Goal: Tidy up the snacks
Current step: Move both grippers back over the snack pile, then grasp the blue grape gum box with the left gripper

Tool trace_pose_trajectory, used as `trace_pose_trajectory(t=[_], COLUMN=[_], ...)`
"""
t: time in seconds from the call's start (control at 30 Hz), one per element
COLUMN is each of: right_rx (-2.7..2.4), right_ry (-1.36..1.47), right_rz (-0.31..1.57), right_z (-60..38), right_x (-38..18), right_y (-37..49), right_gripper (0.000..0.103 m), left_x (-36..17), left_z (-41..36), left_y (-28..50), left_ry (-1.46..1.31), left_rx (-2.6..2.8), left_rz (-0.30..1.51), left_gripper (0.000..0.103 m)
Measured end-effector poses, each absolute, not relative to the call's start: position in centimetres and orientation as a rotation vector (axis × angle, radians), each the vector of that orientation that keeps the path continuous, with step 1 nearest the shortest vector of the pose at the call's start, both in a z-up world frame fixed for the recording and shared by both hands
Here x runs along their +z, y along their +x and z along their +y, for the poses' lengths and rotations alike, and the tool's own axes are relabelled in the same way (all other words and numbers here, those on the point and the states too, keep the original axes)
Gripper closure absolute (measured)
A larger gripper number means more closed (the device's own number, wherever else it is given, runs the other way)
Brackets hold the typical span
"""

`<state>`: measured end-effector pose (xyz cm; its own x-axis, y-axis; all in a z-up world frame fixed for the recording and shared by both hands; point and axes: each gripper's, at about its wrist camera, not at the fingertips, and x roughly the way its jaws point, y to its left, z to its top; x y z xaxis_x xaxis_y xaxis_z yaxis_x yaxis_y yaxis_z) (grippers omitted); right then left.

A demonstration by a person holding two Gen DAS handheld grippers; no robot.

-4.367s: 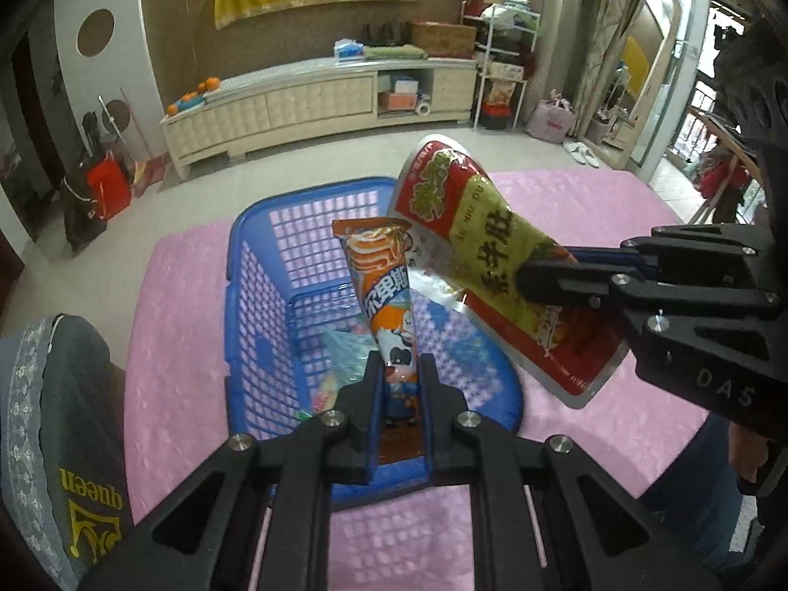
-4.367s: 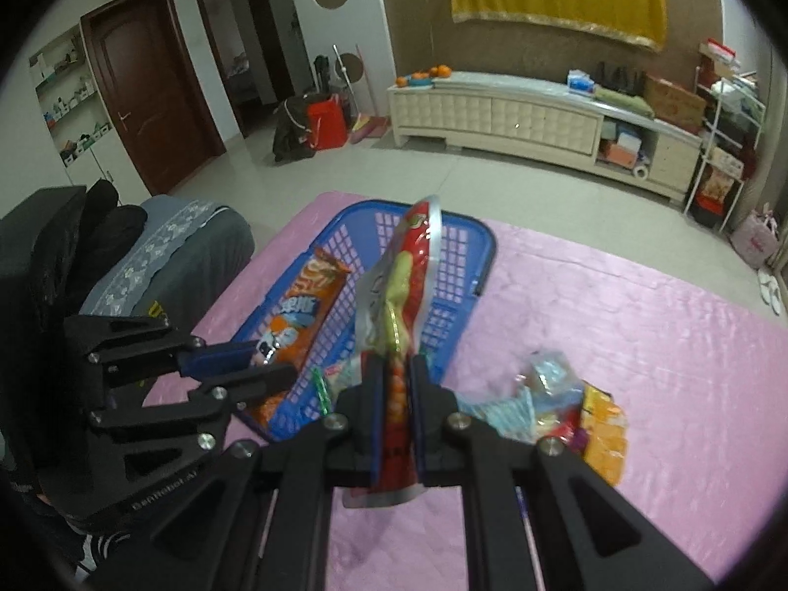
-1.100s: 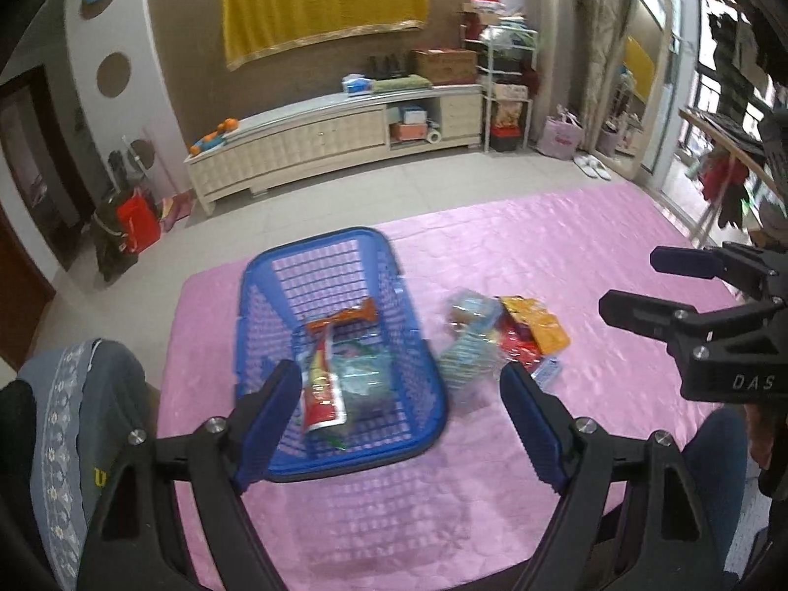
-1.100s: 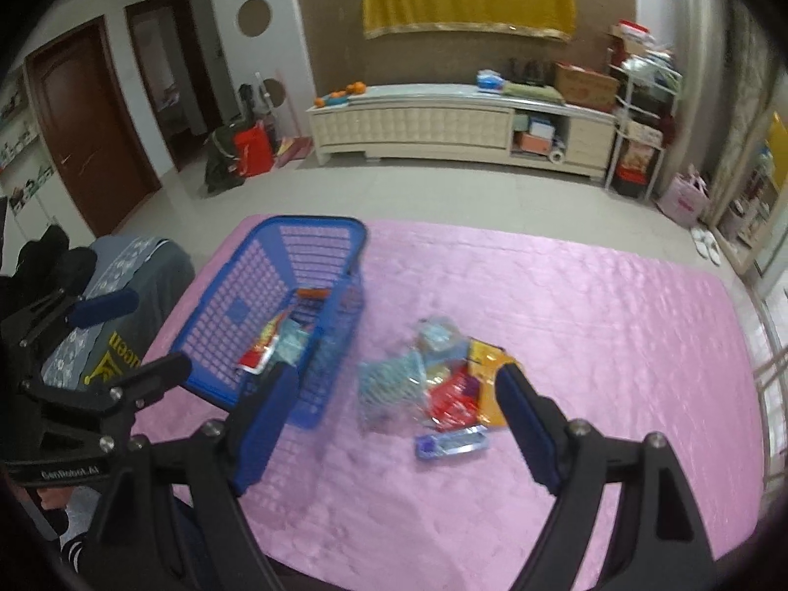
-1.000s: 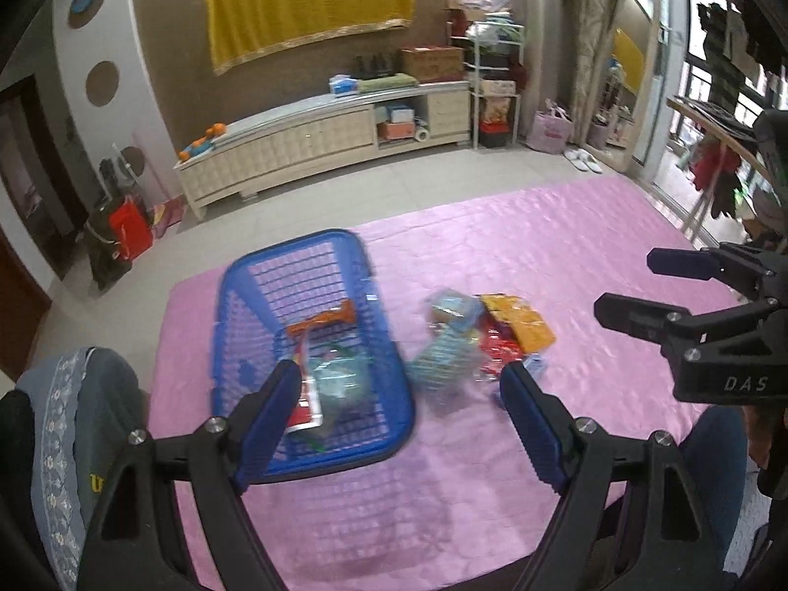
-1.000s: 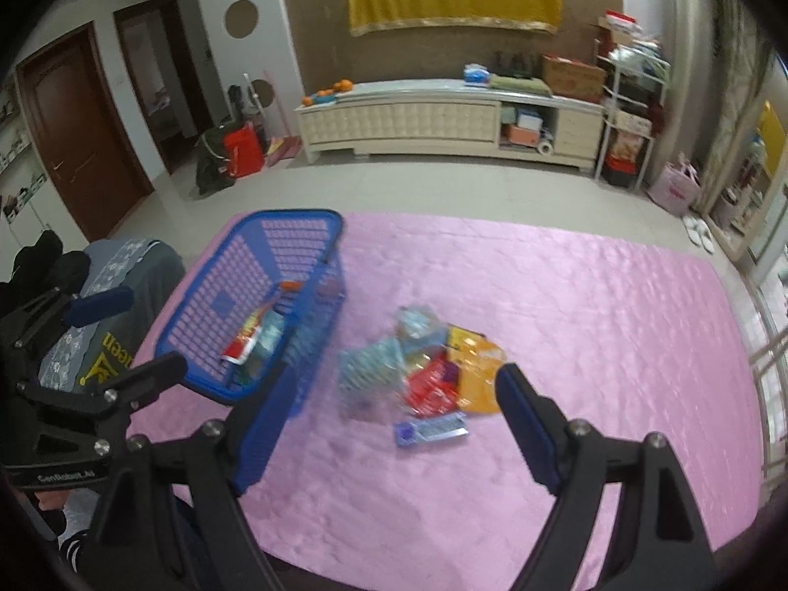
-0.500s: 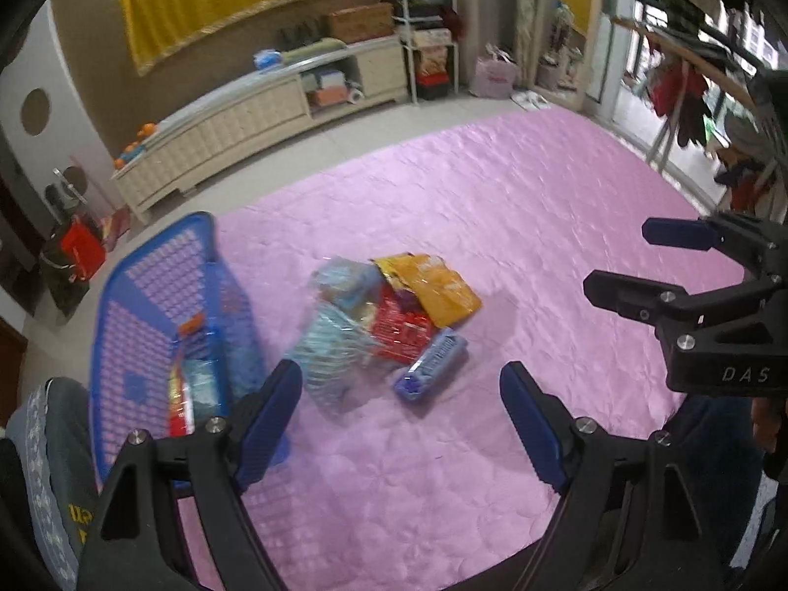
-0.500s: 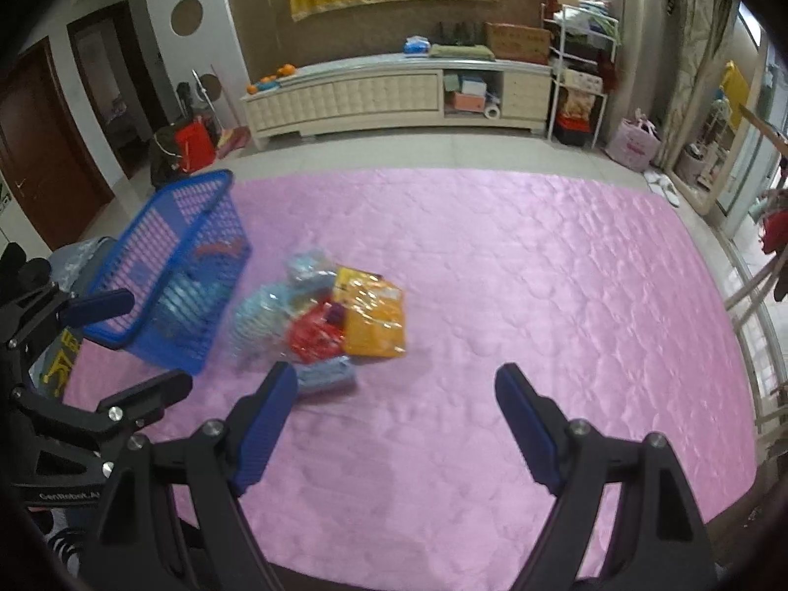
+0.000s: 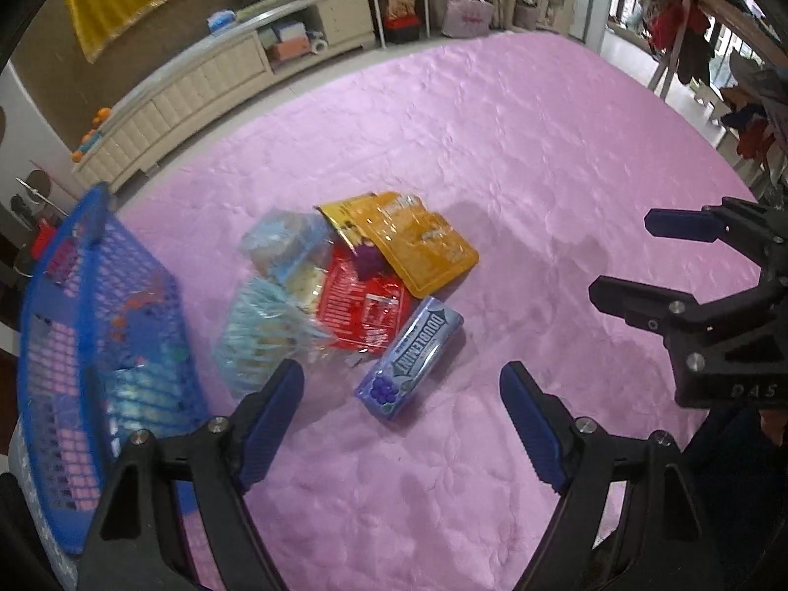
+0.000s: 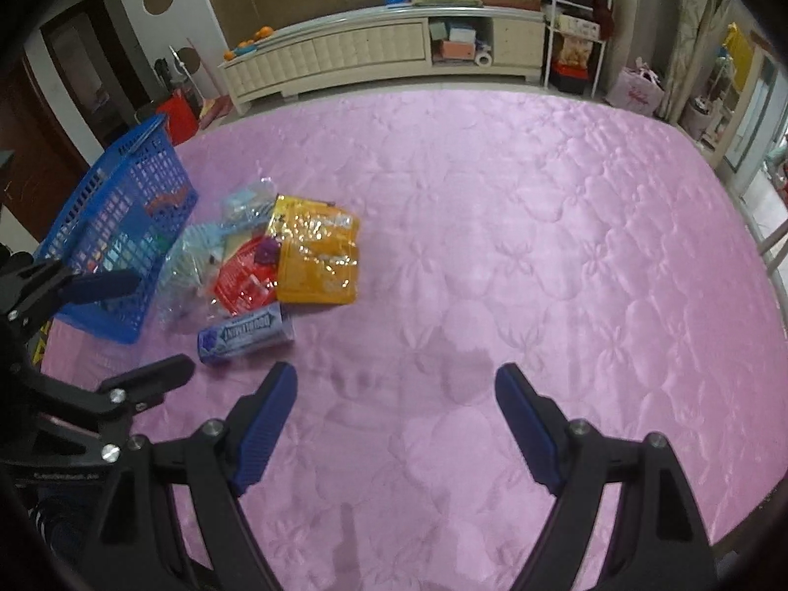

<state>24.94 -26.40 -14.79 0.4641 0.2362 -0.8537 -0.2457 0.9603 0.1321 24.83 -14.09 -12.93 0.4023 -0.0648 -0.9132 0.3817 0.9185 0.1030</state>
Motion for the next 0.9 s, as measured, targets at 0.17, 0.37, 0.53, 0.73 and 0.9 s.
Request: trace_pose_trajectory(t=[0.17, 0.37, 0.53, 0.73, 0.9], right_rx=[0.316, 0.338, 0.340, 0.332, 0.342], right_ry=[-0.011, 0.033, 0.066, 0.074, 0.105], right_rz=[1.071, 1.103, 1.113, 1.131, 1.151], right_z=[-26.6, -27.1, -27.7, -27.9, -27.5], right_x=[-16.1, -17.5, -17.8, -18.1, -18.1], right_y=[25.8, 26.5, 26.3, 26.3, 26.9], right_gripper=[0.017, 0.017, 0.017, 0.017, 0.017], left_x=[-15.2, -17.2, -18.3, -18.1, -16.9], left_z=[-14.4, -15.2, -15.7, -16.0, -15.5], left_y=[26.7, 27.8, 28.3, 27.8, 24.7], left_ry=[0.328, 0.345, 0.332, 0.329, 0.300], left_rx=[-0.304, -0.354, -0.371, -0.376, -0.387], left_rz=[1.171, 1.205, 1.230, 1.203, 1.136], left_gripper=[0.037, 0.048, 0.061, 0.069, 0.071])
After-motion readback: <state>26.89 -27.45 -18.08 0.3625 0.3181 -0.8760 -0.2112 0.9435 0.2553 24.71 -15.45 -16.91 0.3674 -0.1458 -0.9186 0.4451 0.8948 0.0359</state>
